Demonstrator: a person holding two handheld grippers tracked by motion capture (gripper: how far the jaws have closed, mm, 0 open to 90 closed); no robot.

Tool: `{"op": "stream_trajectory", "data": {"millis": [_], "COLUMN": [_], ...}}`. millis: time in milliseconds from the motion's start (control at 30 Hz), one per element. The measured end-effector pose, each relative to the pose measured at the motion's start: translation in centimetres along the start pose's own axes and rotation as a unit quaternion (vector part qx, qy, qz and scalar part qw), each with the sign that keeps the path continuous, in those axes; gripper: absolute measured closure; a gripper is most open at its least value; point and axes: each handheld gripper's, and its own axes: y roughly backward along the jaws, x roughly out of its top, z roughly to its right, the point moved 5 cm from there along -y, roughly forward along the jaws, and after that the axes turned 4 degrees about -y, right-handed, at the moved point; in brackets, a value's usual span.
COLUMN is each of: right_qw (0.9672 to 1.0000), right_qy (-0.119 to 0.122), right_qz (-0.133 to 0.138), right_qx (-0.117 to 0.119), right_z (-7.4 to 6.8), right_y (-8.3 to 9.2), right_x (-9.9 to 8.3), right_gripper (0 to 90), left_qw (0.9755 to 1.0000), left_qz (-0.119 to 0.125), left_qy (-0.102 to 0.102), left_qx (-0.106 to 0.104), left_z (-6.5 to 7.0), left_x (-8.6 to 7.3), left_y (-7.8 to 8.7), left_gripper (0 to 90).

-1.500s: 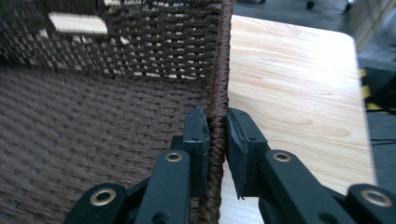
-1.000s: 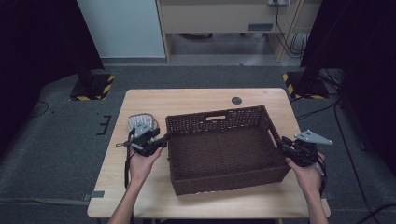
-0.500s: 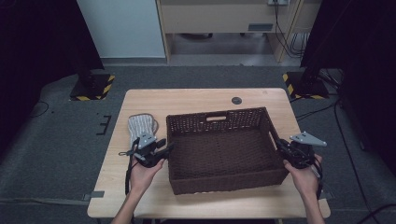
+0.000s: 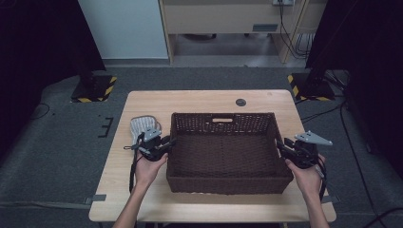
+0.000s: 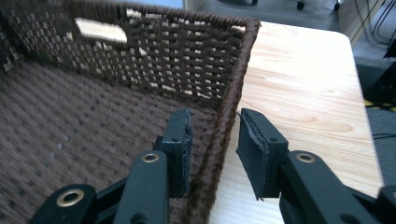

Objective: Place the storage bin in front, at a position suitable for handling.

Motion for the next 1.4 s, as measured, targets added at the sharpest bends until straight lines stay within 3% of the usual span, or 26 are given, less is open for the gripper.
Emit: {"op": "stream_trajectory", "data": {"millis": [167, 300, 467, 600, 633, 667, 700, 733, 800, 833, 867, 900, 933, 967, 1067, 1100, 1133, 1267, 1300, 1333, 1400], "right_qw": [0.9999, 0.9999, 0.9999, 0.9996, 0.9995, 0.9995, 0.9996, 0.9996, 0.9997, 0.9995, 0.9995, 0.9994, 0.9994, 0.9996, 0.9995, 0.9995, 0.9996, 0.9998, 0.9999, 0.9999, 0.9996], "right_qy": [-0.001, 0.002, 0.011, 0.024, 0.026, 0.026, 0.026, 0.026, 0.021, 0.025, 0.025, 0.029, 0.029, 0.024, 0.028, 0.028, 0.024, 0.018, 0.017, 0.017, 0.026], "right_qz": [-0.009, -0.007, -0.011, -0.014, -0.014, -0.014, -0.013, -0.013, -0.013, -0.016, -0.016, -0.011, -0.011, -0.008, -0.005, -0.003, -0.001, 0.003, 0.002, 0.002, -0.008], "right_qx": [-0.008, -0.009, -0.002, -0.007, -0.009, -0.009, -0.005, -0.005, -0.005, -0.006, -0.006, -0.016, -0.016, -0.012, -0.013, -0.014, -0.011, -0.007, -0.001, -0.001, 0.003], "right_z": [0.3, 0.2, 0.1, 0.1, 0.1, 0.1, 0.1, 0.1, 0.1, 0.1, 0.1, 0.1, 0.1, 0.2, 0.2, 0.2, 0.2, 0.0, -0.2, -0.2, -0.6], "right_y": [-0.5, -0.5, -0.6, -0.7, -0.8, -0.8, -0.9, -0.9, -0.9, -0.9, -0.9, -0.8, -0.8, -0.7, -0.6, -0.5, -0.4, -0.3, -0.3, -0.3, -0.6], "right_x": [-0.2, -0.2, -0.2, -0.1, 0.0, 0.0, 0.0, 0.0, 0.0, 0.1, 0.1, 0.1, 0.1, 0.2, 0.2, 0.2, 0.2, 0.3, 0.3, 0.3, 0.1], "right_gripper": [68.3, 70.0, 74.6, 74.9, 74.9, 74.9, 74.8, 74.8, 74.4, 72.7, 72.7, 68.2, 68.2, 65.0, 62.3, 59.5, 57.8, 54.4, 50.8, 50.8, 49.3], "left_qw": [1.0000, 0.9999, 0.9992, 0.9987, 0.9982, 0.9982, 0.9976, 0.9976, 0.9968, 0.9959, 0.9959, 0.9947, 0.9947, 0.9938, 0.9932, 0.9931, 0.9926, 0.9919, 0.9898, 0.9898, 0.9873], "left_qz": [0.005, 0.010, 0.037, 0.050, 0.055, 0.055, 0.054, 0.054, 0.046, 0.030, 0.030, 0.016, 0.016, 0.004, -0.009, -0.033, -0.040, -0.047, -0.063, -0.063, -0.093], "left_qy": [-0.003, -0.003, 0.001, 0.006, 0.013, 0.013, 0.025, 0.025, 0.025, 0.021, 0.021, 0.028, 0.028, 0.037, 0.041, 0.030, 0.025, 0.023, 0.017, 0.017, 0.017], "left_qx": [-0.002, -0.003, -0.011, 0.003, 0.019, 0.019, 0.037, 0.037, 0.061, 0.083, 0.083, 0.098, 0.098, 0.105, 0.108, 0.109, 0.112, 0.116, 0.127, 0.127, 0.127], "left_z": [0.1, 0.1, -0.2, -1.7, -3.0, -3.0, -4.4, -4.4, -5.9, -7.4, -7.4, -8.7, -8.7, -9.6, -9.9, -9.7, -9.6, -9.1, -9.2, -9.2, -9.3], "left_x": [-0.1, -0.1, 0.1, -0.2, -0.5, -0.5, -1.0, -1.0, -1.7, -2.3, -2.3, -2.9, -2.9, -3.4, -4.0, -4.3, -4.4, -4.4, -4.8, -4.8, -5.6], "left_y": [0.2, 0.4, 2.3, 3.9, 4.6, 4.6, 5.2, 5.2, 5.4, 5.3, 5.3, 4.8, 4.8, 4.0, 3.0, 1.9, 1.4, 0.0, -0.9, -0.9, -1.8], "left_gripper": [66.3, 59.3, 51.7, 48.4, 46.6, 45.2, 44.3, 43.3, 41.3, 40.5, 39.2, 38.4, 37.0, 35.7, 33.7, 33.3, 33.3, 33.6, 34.0, 34.4, 35.0]}}
